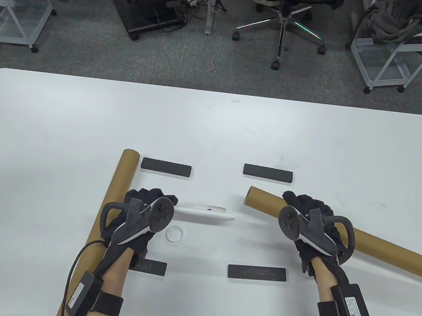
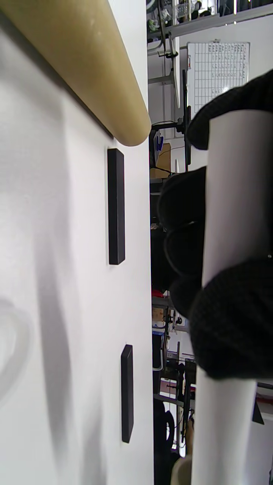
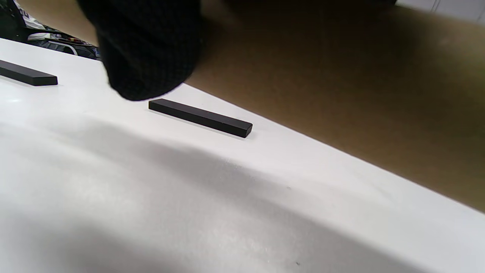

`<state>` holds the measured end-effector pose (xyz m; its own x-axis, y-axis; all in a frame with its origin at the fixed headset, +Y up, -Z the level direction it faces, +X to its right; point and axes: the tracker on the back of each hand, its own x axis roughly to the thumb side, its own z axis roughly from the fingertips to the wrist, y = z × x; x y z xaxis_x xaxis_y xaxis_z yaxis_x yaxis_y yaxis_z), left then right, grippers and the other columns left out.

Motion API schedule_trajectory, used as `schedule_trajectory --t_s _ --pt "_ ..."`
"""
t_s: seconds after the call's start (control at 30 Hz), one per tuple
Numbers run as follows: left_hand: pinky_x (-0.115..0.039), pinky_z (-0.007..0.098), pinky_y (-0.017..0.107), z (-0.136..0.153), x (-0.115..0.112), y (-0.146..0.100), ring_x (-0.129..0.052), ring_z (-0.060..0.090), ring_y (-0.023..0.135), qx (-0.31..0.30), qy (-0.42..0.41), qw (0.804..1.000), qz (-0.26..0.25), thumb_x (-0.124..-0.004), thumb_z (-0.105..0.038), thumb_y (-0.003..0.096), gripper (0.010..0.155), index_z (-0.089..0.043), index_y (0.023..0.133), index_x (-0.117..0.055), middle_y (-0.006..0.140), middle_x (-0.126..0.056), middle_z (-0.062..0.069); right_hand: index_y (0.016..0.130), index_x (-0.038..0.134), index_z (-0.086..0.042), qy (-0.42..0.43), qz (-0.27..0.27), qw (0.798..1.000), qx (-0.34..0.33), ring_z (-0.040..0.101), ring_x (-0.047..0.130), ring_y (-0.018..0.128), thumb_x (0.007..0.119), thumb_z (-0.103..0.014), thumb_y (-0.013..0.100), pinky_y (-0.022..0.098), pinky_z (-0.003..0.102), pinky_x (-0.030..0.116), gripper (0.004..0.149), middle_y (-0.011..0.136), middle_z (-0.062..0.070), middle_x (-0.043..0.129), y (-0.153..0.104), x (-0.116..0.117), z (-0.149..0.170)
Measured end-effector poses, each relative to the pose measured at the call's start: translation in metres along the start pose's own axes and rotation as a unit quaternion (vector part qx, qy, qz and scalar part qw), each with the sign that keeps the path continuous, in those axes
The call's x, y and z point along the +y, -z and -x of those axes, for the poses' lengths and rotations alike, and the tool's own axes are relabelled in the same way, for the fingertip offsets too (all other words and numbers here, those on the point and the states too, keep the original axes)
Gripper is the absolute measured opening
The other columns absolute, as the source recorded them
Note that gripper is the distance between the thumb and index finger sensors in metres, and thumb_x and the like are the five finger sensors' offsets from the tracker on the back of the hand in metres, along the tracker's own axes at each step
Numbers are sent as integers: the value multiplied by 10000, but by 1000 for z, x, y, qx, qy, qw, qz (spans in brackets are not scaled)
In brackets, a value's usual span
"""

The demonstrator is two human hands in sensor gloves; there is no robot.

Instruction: Roll up posters and store in mailing tubes

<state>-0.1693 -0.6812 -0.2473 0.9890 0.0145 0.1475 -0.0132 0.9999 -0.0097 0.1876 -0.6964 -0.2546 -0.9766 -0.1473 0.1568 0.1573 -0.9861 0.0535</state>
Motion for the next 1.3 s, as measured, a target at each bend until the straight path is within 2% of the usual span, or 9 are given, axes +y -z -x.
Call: schedule_trajectory --t_s 0.13,0.5,0.87,1.03,1.3 --pt "-700 562 797 7 -1 1 -934 207 893 15 10 1000 -11 -763 -454 431 515 -477 944 -811 936 -902 -145 1085 431 -221 -5 6 1000 -12 445 752 942 846 -341 404 704 651 633 806 1084 116 660 -3 -3 0" --pt "-701 561 794 6 -2 -1 -935 213 886 17 18 999 -23 -759 -459 435 518 -472 951 -805 935 -902 -132 1085 433 -219 -61 25 996 -67 438 761 938 844 -347 404 700 648 643 805 1079 117 669 -16 -8 -33" --pt "-699 561 796 -15 -1 -2 -931 218 890 -17 30 999 -21 -758 -465 441 521 -467 960 -800 940 -900 -124 1086 432 -212 -72 37 993 -84 434 774 932 839 -358 404 693 641 660 807 1076 118 675 -21 -11 -46" --pt "-698 563 795 -32 0 -2 -932 223 881 -46 30 998 -2 -754 -478 454 523 -455 975 -797 926 -910 -115 1086 426 -210 -58 47 993 -87 431 779 928 833 -365 409 690 637 666 805 1076 121 674 -21 -17 -50" --pt "-693 568 795 -58 3 -6 -931 229 868 -77 5 997 -26 -714 -496 483 538 -429 1015 -762 919 -911 -100 1090 425 -202 -33 69 992 -96 431 783 924 828 -374 415 686 636 671 805 1074 124 676 -25 -26 -56"
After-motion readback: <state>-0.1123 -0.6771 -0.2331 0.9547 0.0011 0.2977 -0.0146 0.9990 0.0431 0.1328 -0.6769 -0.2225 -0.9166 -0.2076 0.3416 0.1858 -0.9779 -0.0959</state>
